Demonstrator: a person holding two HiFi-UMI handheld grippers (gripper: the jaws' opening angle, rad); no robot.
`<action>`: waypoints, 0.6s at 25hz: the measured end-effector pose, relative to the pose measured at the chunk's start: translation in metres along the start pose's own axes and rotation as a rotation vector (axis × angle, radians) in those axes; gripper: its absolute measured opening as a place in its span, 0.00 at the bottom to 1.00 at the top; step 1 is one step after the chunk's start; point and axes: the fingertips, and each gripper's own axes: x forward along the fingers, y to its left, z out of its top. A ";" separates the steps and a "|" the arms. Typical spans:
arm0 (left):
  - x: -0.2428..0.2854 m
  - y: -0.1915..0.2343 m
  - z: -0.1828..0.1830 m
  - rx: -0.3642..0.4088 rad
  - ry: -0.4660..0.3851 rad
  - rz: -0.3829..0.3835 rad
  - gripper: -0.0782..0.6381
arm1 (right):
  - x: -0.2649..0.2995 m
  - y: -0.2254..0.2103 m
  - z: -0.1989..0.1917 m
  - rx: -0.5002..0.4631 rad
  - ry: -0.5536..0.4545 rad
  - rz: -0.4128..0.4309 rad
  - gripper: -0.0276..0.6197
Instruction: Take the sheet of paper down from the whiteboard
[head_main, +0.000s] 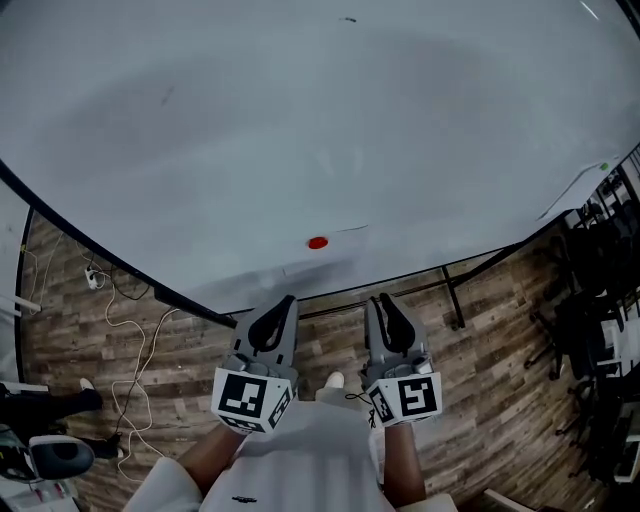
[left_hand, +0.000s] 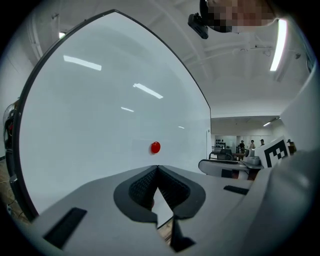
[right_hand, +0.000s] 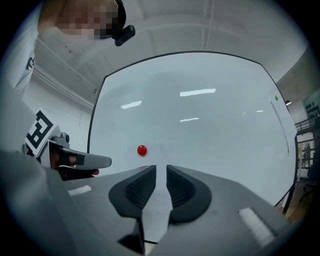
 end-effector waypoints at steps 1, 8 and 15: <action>0.002 -0.001 0.000 0.001 0.001 0.003 0.12 | 0.002 -0.002 -0.001 -0.002 0.005 0.010 0.14; 0.012 -0.004 -0.001 0.004 0.004 0.029 0.12 | 0.022 -0.012 -0.008 -0.013 0.027 0.080 0.18; 0.029 -0.005 -0.007 -0.003 0.024 0.060 0.12 | 0.047 -0.023 -0.016 -0.014 0.048 0.151 0.21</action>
